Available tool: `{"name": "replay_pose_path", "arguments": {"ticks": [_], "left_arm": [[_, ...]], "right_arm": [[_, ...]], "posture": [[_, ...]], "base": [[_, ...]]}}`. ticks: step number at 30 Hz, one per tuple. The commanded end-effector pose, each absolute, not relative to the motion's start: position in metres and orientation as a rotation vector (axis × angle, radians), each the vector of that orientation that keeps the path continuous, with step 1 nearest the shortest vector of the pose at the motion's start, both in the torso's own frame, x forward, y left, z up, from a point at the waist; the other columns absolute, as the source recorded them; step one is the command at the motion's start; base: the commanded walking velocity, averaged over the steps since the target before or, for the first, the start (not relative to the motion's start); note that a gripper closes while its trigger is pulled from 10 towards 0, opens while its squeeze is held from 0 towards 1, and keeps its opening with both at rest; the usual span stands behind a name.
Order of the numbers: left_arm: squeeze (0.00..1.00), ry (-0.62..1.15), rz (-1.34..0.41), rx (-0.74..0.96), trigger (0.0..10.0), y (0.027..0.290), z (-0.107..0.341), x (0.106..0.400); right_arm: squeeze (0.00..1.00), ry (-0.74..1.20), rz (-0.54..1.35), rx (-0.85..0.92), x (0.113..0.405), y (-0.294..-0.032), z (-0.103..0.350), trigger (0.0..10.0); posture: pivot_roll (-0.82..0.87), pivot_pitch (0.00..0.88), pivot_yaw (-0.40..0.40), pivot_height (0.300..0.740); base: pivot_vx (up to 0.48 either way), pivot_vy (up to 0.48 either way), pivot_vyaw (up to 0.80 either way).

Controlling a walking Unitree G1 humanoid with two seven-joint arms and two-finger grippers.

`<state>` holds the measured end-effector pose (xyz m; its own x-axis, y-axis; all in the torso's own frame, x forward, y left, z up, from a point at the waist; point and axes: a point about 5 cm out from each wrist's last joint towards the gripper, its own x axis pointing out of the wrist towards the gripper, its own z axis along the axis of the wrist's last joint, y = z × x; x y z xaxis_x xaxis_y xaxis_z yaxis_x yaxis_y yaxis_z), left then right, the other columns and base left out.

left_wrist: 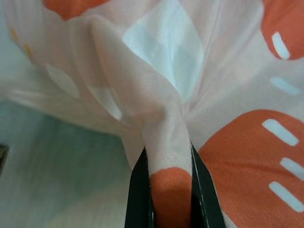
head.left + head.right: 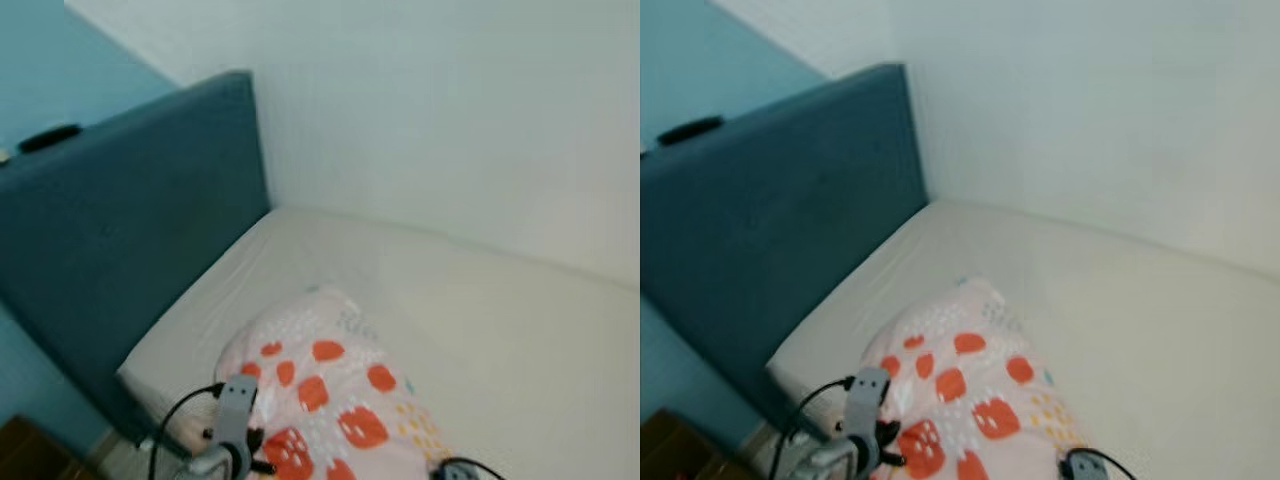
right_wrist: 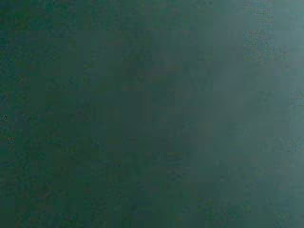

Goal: Clean up the room

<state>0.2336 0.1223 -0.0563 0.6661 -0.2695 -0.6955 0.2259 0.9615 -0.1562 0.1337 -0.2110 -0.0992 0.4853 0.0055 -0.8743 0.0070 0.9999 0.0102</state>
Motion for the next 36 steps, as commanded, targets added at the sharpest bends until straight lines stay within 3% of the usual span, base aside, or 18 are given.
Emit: {"name": "replay_pose_path", "arguments": {"ticks": [1,25,36], "left_arm": [[0.0,0.808,-0.274,-0.047,10.0,0.125,-0.058,0.232],[0.0,0.764,-0.302,-0.067,10.0,0.116,-0.05,0.243],[0.0,0.557,-0.389,-0.117,10.0,0.1,-0.011,0.284]], "right_arm": [[0.0,1.09,0.031,0.033,0.128,-0.202,-0.103,10.0],[0.0,1.097,0.047,0.043,0.125,-0.201,-0.104,10.0],[0.0,1.092,0.008,0.038,0.125,-0.205,-0.103,10.0]], "posture": [[-0.14,0.0,0.053,0.74],[-0.15,0.0,0.048,0.74],[-0.15,0.0,0.05,0.74]], "base": [[0.0,0.0,0.8],[0.0,0.0,0.8],[0.154,0.0,0.0]]}}
